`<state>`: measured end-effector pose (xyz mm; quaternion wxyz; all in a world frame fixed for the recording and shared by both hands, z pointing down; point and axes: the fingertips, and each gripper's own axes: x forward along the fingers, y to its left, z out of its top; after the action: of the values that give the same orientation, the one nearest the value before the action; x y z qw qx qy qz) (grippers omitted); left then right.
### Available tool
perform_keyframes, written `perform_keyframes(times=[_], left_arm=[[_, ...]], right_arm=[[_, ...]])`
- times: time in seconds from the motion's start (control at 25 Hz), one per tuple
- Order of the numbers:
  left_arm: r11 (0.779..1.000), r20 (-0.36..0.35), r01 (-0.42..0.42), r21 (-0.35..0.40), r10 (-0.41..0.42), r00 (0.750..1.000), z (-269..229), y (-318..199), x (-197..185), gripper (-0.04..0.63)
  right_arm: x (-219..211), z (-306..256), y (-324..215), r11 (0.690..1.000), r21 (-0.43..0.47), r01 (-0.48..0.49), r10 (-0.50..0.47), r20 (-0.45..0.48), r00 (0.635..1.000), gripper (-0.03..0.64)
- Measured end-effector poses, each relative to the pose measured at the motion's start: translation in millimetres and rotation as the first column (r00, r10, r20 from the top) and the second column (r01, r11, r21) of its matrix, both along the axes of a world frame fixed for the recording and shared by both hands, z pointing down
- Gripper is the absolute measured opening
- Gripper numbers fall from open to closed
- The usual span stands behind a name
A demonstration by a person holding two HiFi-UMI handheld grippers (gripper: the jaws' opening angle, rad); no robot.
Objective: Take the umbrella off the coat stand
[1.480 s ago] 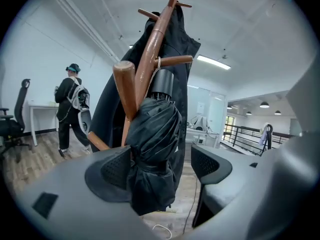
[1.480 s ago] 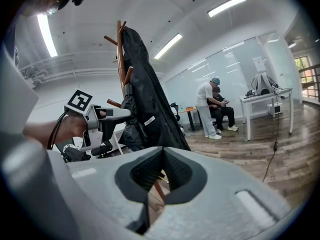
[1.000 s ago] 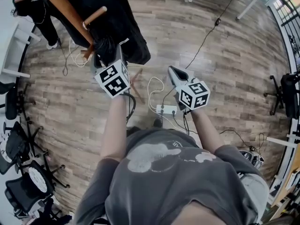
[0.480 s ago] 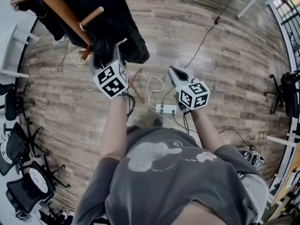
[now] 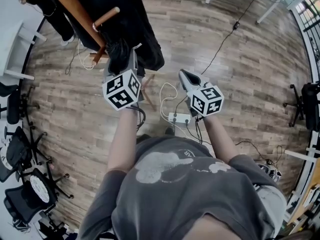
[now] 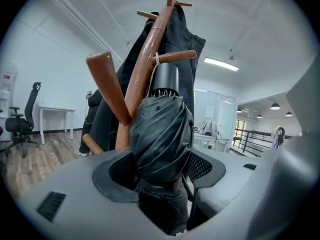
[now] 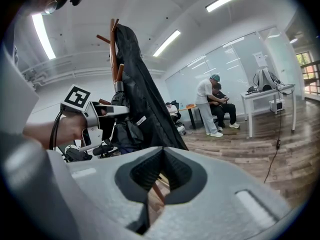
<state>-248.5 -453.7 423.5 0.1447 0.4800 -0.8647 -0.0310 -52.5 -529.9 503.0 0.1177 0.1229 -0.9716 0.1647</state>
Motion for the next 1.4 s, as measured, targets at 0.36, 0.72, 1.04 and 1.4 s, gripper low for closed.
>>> perform_keyframes(times=[0.36,0.72,1.04,1.4], left_arm=[[0.988,-0.066,-0.117,0.099,0.124,0.990,-13.5,-14.3,21.5,0.267],[0.970,-0.054,-0.204,0.133,0.212,0.976,-28.8,-26.5,42.2,0.264],[0.949,-0.047,-0.271,0.161,0.282,0.958,-39.6,-33.2,56.0,0.261],[0.901,-0.021,-0.383,0.206,0.395,0.918,-60.9,-40.6,71.9,0.261]], right_arm=[[3.6,-5.9,-2.3,1.000,0.008,-0.014,0.014,0.011,1.000,-0.002],[9.4,-11.9,-7.2,0.999,0.012,-0.037,0.037,0.026,0.999,-0.002],[14.1,-19.1,-6.5,0.998,0.026,-0.059,0.058,0.034,0.998,-0.002],[20.2,-28.3,-2.6,0.991,0.049,-0.125,0.123,0.042,0.992,-0.002]])
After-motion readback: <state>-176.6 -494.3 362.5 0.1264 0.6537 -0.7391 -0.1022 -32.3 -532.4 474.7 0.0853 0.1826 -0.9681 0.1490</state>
